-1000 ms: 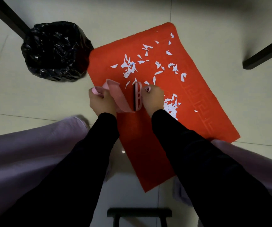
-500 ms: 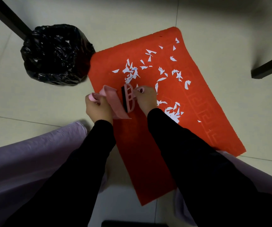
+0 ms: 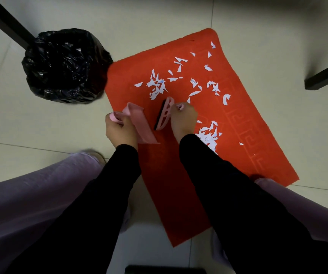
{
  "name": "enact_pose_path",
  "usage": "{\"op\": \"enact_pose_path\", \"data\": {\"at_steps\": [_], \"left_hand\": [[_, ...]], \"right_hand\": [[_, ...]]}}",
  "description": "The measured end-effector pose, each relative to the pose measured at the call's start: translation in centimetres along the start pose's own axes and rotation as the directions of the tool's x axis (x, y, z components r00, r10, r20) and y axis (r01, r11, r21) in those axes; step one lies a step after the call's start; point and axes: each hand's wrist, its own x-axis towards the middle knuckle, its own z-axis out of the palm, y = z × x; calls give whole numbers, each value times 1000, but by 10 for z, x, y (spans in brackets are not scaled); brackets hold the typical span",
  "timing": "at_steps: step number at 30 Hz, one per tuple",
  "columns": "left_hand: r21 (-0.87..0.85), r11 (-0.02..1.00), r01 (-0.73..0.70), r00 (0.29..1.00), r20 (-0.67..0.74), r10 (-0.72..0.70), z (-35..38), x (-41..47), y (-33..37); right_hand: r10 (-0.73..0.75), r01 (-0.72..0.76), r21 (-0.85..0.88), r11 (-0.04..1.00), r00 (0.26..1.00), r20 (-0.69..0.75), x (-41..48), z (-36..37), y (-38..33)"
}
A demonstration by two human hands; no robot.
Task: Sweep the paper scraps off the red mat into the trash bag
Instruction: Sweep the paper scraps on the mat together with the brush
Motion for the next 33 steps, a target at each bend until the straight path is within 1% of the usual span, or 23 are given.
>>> {"op": "enact_pose_path", "data": {"at_steps": [2,4,6,10,13,15,17,20,22,25,28,30,33], "left_hand": [[8,1000,-5,1000,-2,5,0,1,1],[8,1000,-2,1000,4,2,0,2,1],[8,1000,1,1000,7,-1,0,4,0],[2,1000,0,1000,18,0,3,1,3],[6,1000,4,1000,27,-4,5,-2,4],[3,1000,-3,1000,28,3,5,-4,5],[-2,1000,-9,1000,24,9,5,-5,5],[-10,1000,2,1000,17,-2,3,-6,6],[-9,1000,4,1000,19,-4,3,-7,7],[7,1000,0,1000,17,0,3,-8,9],[8,1000,11,1000,28,-12,4,-8,11],[4,1000,13,999,33,-14,4,-9,10],[20,1000,5,999,49,-6,3,-12,11]], "right_hand": [[-8,5,48,999,998,57,1,3,-4],[20,-25,82,996,998,62,5,2,-1],[47,-49,80,996,999,23,12,-4,5],[130,-132,-16,991,986,-101,16,-18,14],[124,-135,-54,989,978,-168,13,-17,11],[59,-70,-72,995,989,-139,11,-14,8],[6,-8,-35,999,998,-59,9,-11,6],[20,-20,0,1000,1000,-8,11,-11,10],[71,-72,-8,997,996,-46,15,-17,17],[126,-134,-36,990,978,-167,17,-26,24],[150,-163,-44,986,965,-214,14,-28,22],[103,-114,-49,992,975,-195,12,-28,19],[28,-29,-13,999,997,-76,9,-23,17]]}}
